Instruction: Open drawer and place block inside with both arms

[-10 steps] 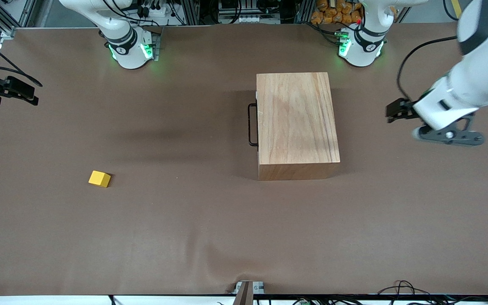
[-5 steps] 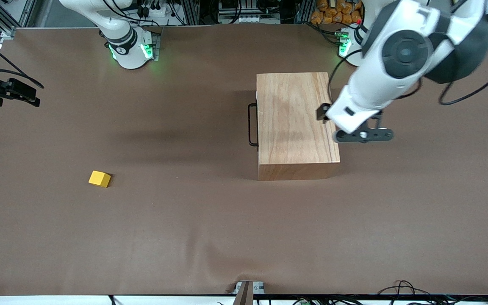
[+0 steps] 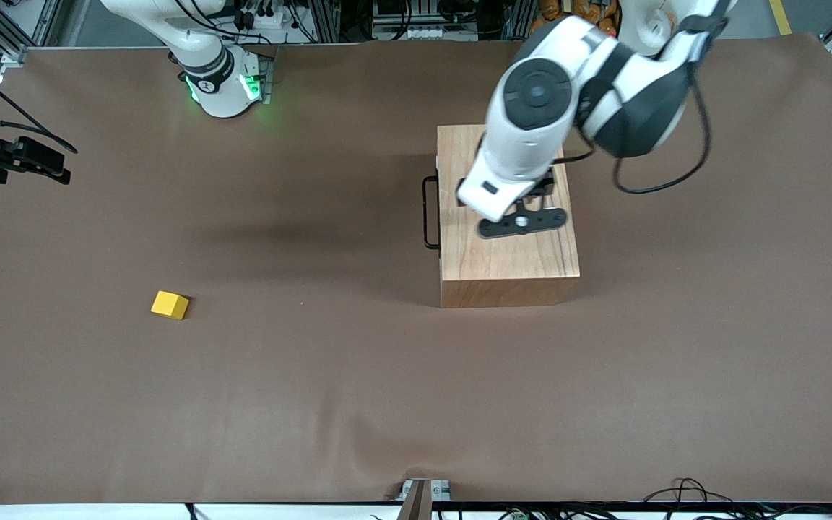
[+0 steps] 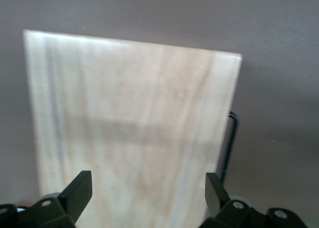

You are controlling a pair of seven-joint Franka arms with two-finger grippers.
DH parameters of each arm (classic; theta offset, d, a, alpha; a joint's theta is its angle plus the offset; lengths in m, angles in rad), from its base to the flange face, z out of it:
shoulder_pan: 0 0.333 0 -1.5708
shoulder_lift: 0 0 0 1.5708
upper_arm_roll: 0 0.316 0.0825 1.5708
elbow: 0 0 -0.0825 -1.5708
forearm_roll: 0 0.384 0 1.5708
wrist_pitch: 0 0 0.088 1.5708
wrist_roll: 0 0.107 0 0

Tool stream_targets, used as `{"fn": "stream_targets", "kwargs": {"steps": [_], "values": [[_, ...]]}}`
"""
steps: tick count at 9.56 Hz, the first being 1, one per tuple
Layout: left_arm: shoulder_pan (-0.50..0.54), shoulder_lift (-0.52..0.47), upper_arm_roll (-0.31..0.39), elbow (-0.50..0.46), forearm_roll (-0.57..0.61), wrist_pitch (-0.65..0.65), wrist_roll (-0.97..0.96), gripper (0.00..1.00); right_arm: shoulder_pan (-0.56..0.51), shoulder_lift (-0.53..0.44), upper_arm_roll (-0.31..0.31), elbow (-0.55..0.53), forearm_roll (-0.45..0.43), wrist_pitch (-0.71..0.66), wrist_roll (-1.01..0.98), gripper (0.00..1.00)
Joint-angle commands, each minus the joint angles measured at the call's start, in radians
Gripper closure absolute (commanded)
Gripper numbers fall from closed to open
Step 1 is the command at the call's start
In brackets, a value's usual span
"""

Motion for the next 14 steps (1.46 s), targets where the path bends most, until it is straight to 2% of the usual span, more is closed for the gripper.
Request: {"fn": "stream_targets", "kwargs": {"steps": [1,4,9,12,14], "values": [[-0.098,0.096,0.021,0.067,0.033,0.042,-0.091,0.00,0.000,0.008,0.007,0.020,-0.020,-0.006,0.003,0.00],[-0.191,0.159,0.063,0.100,0.044,0.139,-0.158,0.00,0.000,0.010,0.009,0.018,-0.023,-0.008,0.003,0.00],[-0.409,0.219,0.224,0.117,0.043,0.162,-0.208,0.00,0.010,0.013,0.010,0.018,-0.026,-0.006,0.004,0.00],[-0.428,0.251,0.224,0.116,0.044,0.179,-0.222,0.00,0.009,0.019,0.010,0.018,-0.028,-0.008,0.003,0.00],[-0.434,0.268,0.216,0.114,0.097,0.181,-0.208,0.00,0.009,0.024,0.010,0.018,-0.028,-0.006,0.003,0.00]]}}
